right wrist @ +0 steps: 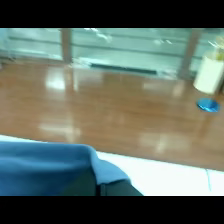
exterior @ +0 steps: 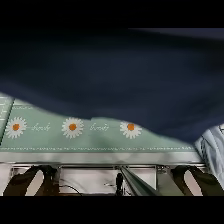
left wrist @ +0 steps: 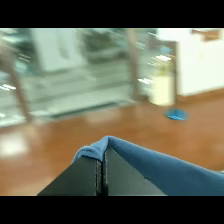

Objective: Fold the shirts.

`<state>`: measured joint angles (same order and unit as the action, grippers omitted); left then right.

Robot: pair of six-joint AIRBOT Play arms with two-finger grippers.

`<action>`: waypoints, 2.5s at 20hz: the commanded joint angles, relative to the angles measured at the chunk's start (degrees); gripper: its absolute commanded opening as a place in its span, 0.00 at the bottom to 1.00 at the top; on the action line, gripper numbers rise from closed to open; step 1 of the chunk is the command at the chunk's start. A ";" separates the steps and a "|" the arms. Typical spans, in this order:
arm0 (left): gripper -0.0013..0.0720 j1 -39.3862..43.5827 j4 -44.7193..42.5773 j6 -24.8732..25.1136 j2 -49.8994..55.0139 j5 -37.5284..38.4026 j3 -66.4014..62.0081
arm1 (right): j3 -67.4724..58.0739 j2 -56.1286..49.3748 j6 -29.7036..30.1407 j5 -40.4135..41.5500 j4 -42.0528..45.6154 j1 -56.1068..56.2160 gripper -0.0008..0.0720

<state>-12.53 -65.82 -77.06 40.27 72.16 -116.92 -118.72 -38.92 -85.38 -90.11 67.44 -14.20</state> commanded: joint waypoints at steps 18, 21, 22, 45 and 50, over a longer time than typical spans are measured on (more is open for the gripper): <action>0.05 15.78 -12.31 -9.16 30.64 -19.89 32.11 | 35.45 -28.68 5.77 18.34 -11.06 0.02 0.05; 0.05 15.78 -8.55 -14.84 38.66 -29.16 32.11 | 34.86 -40.24 6.99 32.54 -16.87 2.93 0.04; 0.05 15.78 -7.23 -16.76 40.68 -31.69 32.09 | 33.48 -44.04 5.99 36.50 -16.94 3.96 0.04; 0.05 12.20 -4.63 -7.23 59.56 -1.97 32.54 | 16.59 -71.12 1.55 12.92 -6.05 1.73 0.05; 0.98 13.57 -6.05 -7.89 60.81 2.91 31.65 | 16.52 -73.59 -0.85 10.43 -6.05 3.98 0.86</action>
<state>0.69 -70.52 -84.84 100.42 70.41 -84.75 -102.10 -111.42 -84.71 -77.34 61.08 -11.14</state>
